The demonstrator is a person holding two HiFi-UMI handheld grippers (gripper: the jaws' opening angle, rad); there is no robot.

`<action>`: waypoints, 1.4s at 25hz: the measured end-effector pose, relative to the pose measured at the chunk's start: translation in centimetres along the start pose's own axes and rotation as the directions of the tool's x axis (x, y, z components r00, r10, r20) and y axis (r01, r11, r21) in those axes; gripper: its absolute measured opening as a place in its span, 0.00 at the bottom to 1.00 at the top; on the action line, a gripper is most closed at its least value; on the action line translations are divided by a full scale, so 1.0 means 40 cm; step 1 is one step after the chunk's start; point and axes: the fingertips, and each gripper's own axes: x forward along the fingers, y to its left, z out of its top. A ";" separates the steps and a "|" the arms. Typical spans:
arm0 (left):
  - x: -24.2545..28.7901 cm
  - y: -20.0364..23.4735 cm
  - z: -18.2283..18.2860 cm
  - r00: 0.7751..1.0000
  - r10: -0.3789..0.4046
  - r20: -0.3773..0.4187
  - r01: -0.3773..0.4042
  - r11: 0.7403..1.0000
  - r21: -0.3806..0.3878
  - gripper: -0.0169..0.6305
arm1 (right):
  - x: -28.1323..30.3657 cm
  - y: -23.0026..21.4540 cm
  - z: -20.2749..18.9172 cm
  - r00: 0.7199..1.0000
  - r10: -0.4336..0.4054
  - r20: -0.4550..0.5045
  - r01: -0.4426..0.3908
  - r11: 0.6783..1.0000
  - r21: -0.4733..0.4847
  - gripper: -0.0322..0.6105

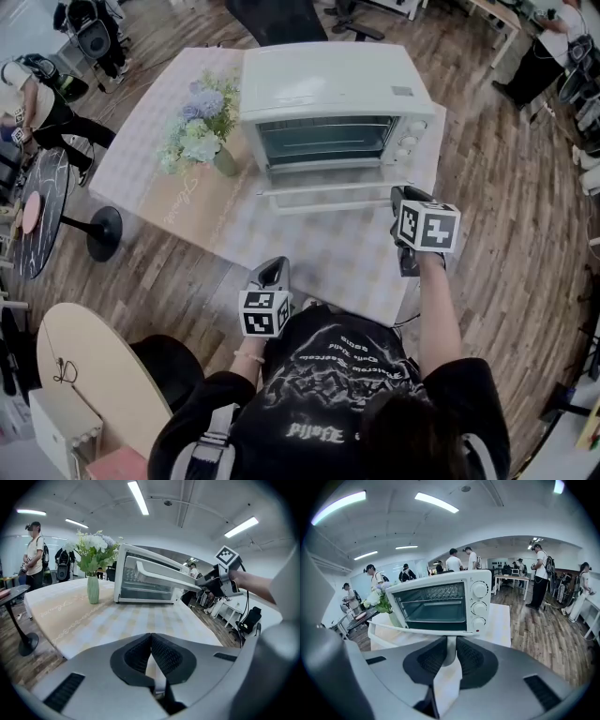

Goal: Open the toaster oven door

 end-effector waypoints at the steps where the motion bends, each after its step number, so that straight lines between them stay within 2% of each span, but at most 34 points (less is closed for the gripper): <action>1: -0.001 0.002 -0.001 1.000 0.002 0.000 -0.002 1.000 -0.001 0.06 | 0.001 0.000 -0.008 1.000 -0.003 -0.002 0.003 1.000 -0.001 0.17; 13: -0.017 0.020 -0.026 1.000 0.016 -0.014 -0.017 0.999 -0.048 0.06 | -0.001 -0.001 -0.104 0.999 -0.004 -0.047 0.004 1.000 0.016 0.16; 17: -0.013 0.023 -0.029 1.000 0.011 -0.015 -0.013 0.997 -0.077 0.06 | -0.002 -0.001 -0.114 0.998 -0.027 -0.049 0.028 1.000 0.013 0.16; 35: -0.015 0.030 -0.072 0.998 0.034 -0.048 -0.038 0.996 -0.084 0.06 | 0.016 -0.010 -0.248 0.991 -0.061 -0.118 0.065 0.997 0.032 0.16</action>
